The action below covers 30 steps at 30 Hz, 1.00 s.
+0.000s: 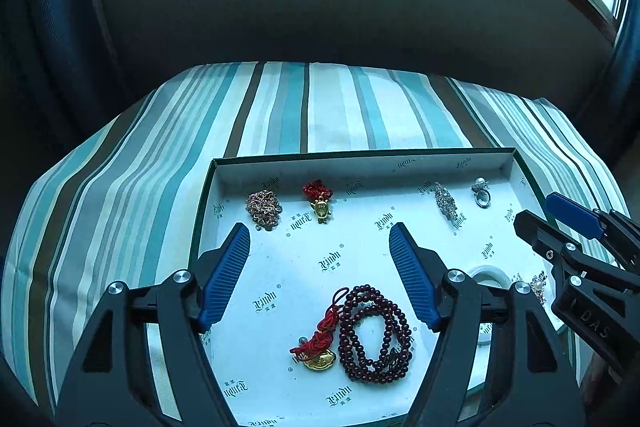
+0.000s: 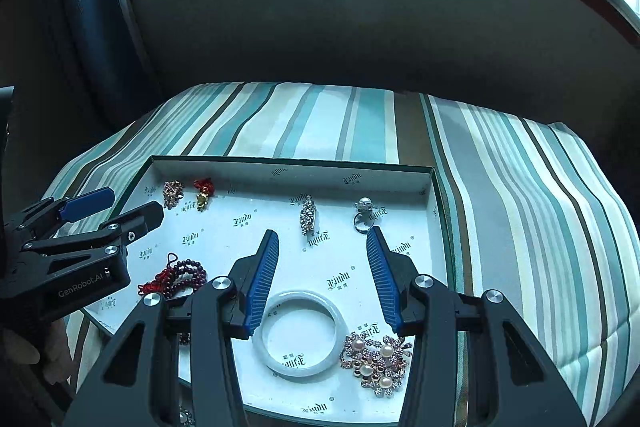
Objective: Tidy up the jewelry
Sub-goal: 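Withdraw both tools from the box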
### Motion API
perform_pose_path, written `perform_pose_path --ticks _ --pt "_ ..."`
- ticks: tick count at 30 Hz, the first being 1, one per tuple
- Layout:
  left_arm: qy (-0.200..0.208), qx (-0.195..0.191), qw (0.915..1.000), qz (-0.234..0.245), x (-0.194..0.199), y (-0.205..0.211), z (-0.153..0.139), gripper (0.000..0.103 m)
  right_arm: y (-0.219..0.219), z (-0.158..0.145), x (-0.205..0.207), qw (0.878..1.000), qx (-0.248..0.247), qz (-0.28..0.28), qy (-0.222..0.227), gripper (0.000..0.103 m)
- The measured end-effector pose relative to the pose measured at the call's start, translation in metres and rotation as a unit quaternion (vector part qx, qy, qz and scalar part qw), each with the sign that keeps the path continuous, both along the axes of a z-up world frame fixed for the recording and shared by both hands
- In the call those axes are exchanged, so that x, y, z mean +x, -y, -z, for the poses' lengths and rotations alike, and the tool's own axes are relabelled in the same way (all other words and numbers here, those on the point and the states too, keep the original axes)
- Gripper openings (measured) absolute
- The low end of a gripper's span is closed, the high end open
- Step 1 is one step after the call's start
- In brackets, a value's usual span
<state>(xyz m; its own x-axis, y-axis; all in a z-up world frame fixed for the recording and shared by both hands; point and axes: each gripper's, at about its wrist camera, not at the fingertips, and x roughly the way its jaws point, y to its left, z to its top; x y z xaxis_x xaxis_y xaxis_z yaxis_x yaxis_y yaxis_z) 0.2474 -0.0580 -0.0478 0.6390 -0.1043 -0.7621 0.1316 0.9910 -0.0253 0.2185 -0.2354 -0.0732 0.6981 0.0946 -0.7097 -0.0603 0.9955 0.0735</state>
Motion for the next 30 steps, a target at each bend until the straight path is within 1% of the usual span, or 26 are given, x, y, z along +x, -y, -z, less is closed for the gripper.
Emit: perform_pose_path --ticks 4,9,15,20,26,30 --pt "0.008 -0.003 1.0000 -0.004 -0.028 -0.005 -0.005 0.075 0.007 -0.001 -0.030 1.000 -0.005 0.006 0.001 0.046" --pt "0.005 -0.008 0.9999 -0.008 -0.059 -0.009 -0.002 0.075 0.017 0.006 -0.067 1.000 -0.004 0.015 -0.010 0.046" --pt "-0.001 -0.006 0.9998 -0.017 -0.091 -0.017 0.006 0.077 0.020 0.023 -0.103 0.999 -0.016 0.019 -0.031 0.046" --pt "-0.015 -0.013 0.9993 -0.032 -0.113 -0.026 0.018 0.077 0.023 0.038 -0.126 0.999 -0.014 0.025 -0.045 0.046" --pt "-0.029 -0.012 0.9988 -0.038 -0.125 -0.032 0.027 0.077 0.031 0.052 -0.130 0.997 -0.018 0.037 -0.064 0.045" --pt "-0.034 -0.012 0.9986 -0.038 -0.128 -0.031 0.032 0.077 0.029 0.058 -0.128 0.997 -0.023 0.035 -0.068 0.037"
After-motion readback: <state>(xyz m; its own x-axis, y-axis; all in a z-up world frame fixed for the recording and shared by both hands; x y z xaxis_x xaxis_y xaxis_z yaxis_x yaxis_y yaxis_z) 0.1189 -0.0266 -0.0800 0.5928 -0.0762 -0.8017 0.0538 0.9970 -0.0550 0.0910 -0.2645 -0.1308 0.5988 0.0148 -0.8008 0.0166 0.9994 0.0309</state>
